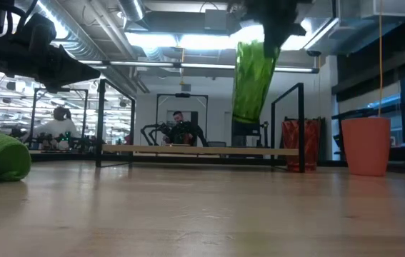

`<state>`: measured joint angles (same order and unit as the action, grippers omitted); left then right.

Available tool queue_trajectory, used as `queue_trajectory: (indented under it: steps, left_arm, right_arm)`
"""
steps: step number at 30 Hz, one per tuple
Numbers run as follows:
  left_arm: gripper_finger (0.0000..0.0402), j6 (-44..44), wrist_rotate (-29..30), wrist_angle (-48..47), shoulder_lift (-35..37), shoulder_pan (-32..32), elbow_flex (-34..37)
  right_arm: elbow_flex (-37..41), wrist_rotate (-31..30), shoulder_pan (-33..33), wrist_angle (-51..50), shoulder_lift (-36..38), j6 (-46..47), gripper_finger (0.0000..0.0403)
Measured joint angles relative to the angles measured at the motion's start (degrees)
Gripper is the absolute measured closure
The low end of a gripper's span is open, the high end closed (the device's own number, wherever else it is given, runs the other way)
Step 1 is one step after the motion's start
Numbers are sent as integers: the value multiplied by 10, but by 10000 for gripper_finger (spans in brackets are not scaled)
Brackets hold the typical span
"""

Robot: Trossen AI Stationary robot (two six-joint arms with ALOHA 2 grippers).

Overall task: Stack small to large cups/mugs on shelf
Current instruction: Put the green cup on the shelf

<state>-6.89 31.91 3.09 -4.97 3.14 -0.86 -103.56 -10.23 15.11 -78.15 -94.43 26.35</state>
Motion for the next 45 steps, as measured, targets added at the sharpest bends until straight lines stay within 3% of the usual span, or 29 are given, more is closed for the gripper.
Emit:
queue_trajectory:
  steps: [5, 9, 14, 19, 23, 29, 33, 45]
  left_arm:
    - [401, 0, 0, 0, 0, 0, 0]
    - [401, 0, 0, 0, 0, 0, 0]
    - [401, 0, 0, 0, 0, 0, 0]
    - [401, 0, 0, 0, 0, 0, 0]
    - [401, 0, 0, 0, 0, 0, 0]
    - [401, 0, 0, 0, 0, 0, 0]
    - [401, 0, 0, 0, 0, 0, 0]
    - [401, 0, 0, 0, 0, 0, 0]
  right_arm:
    - [-14, 12, 34, -2, -46, -59, 390]
    - [-14, -23, 62, -6, -68, -100, 390]
    - [-14, -23, 104, -6, -76, -150, 389]
    - [-15, 70, 132, 2, -77, -211, 389]
    - [-15, 74, 146, -6, -77, -251, 388]
    - [-15, 75, 173, -21, -77, -266, 388]
    - [-15, 109, 185, -25, -77, -266, 388]
    - [-15, 130, 184, -21, -77, -237, 376]
